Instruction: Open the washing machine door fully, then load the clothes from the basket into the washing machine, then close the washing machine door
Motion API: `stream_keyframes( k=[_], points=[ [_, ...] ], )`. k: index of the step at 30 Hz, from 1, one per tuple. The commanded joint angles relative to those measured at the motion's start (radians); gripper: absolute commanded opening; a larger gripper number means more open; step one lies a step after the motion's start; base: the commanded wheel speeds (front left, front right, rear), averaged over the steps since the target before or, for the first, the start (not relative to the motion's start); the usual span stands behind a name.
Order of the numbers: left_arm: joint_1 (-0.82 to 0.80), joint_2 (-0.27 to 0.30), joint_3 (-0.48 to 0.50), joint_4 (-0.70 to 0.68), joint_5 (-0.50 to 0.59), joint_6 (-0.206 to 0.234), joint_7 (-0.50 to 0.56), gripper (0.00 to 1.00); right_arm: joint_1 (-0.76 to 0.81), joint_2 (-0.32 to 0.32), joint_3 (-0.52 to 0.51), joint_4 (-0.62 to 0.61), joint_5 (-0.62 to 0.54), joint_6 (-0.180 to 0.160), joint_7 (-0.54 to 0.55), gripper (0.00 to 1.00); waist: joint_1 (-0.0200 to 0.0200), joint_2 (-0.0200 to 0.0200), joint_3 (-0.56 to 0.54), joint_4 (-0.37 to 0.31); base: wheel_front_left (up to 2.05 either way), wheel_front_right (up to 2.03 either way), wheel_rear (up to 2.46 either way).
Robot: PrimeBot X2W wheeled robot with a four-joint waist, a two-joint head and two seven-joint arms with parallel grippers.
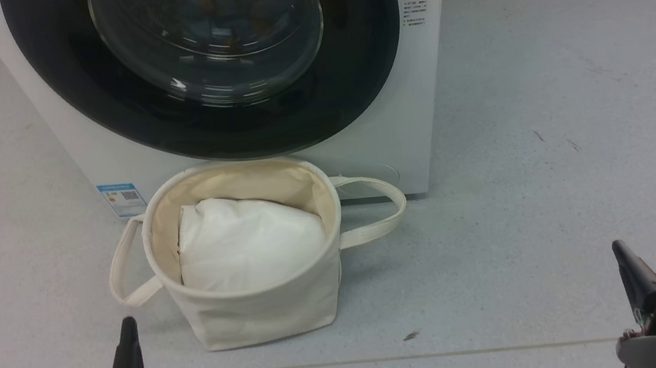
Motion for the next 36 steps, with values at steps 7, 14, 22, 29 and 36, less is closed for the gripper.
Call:
stream_keyframes(
  k=[7,14,22,29,36],
  points=[
    [-0.024,0.015,0.033,-0.037,-0.003,-0.007,0.008,0.00,-0.050,-0.009,0.019,-0.031,0.006,0.000,0.007,0.00,0.0000,0.0000,0.000,0.000,0.00,0.00,0.00],
    [-0.024,0.015,0.033,-0.037,-0.003,-0.007,0.008,0.00,-0.050,-0.009,0.019,-0.031,0.006,0.000,0.007,0.00,0.0000,0.0000,0.000,0.000,0.00,0.00,0.00],
    [-0.024,0.015,0.033,-0.037,-0.003,-0.007,0.008,0.00,-0.050,-0.009,0.019,-0.031,0.006,0.000,0.007,0.00,0.0000,0.0000,0.000,0.000,0.00,0.00,0.00],
    [-0.024,0.015,0.033,-0.037,-0.003,-0.007,0.008,0.00,-0.050,-0.009,0.019,-0.031,0.006,0.000,0.007,0.00,0.0000,0.0000,0.000,0.000,0.00,0.00,0.00],
    [-0.024,0.015,0.033,-0.037,-0.003,-0.007,0.008,0.00,-0.050,-0.009,0.019,-0.031,0.006,0.000,0.007,0.00,0.0000,0.0000,0.000,0.000,0.00,0.00,0.00]
  ],
)
